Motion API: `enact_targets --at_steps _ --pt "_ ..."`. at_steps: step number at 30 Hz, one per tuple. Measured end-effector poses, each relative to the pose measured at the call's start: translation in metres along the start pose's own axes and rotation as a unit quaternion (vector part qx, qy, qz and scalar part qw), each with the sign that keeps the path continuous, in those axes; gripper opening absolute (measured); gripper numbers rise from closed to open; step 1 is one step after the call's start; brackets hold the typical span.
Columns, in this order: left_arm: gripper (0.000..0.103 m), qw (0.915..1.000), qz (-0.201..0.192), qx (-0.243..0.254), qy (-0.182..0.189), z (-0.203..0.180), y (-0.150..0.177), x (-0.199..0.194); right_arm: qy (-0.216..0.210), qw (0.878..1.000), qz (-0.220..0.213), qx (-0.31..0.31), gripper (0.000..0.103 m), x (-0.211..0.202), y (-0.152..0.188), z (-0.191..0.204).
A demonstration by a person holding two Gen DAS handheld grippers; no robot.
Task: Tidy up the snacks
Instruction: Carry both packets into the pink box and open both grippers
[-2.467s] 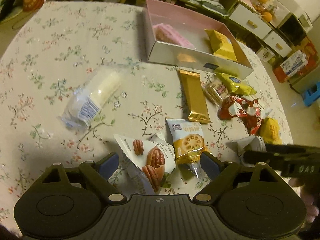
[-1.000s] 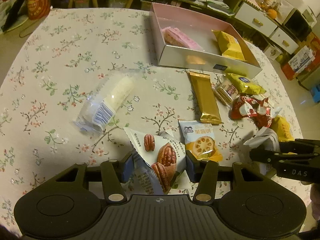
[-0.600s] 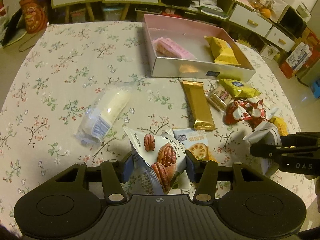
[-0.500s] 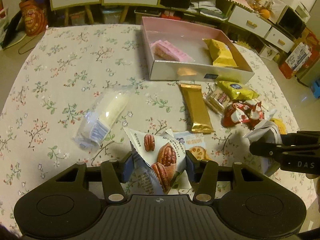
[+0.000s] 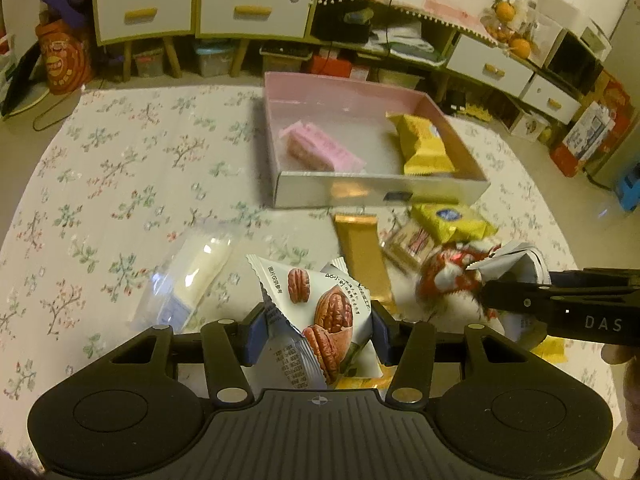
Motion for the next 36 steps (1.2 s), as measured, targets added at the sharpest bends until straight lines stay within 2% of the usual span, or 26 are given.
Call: enact_targets --at_steps 7,18,30,36 --pt "0.05 0.9997 -0.026 0.002 0.001 -0.01 -0.02 0.002 0.001 1.0 -0.022 0.008 0.045 -0.003 -0.02 -0.003" --pt "0.05 0.9966 -0.07 0.042 -0.008 -0.023 -0.073 0.014 0.001 0.998 -0.06 -0.003 0.045 0.005 -0.064 -0.015" --pt "0.05 0.992 -0.095 0.079 -0.022 -0.025 -0.114 0.065 -0.011 0.997 -0.081 0.016 0.045 0.042 -0.093 -0.025" --pt "0.05 0.9912 -0.089 0.091 -0.038 -0.022 -0.123 0.091 -0.017 0.996 -0.081 0.033 0.045 0.058 -0.1 -0.032"
Point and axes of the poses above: each gripper's, at about its wrist camera, not at the fingertips, and x roughly the way its jaws point, z to its left, y to its underside, the point moved 4 cm from there along x, roughly the way its jaws point, and after that the axes turned 10 degrees about x, right-handed, at the moved point
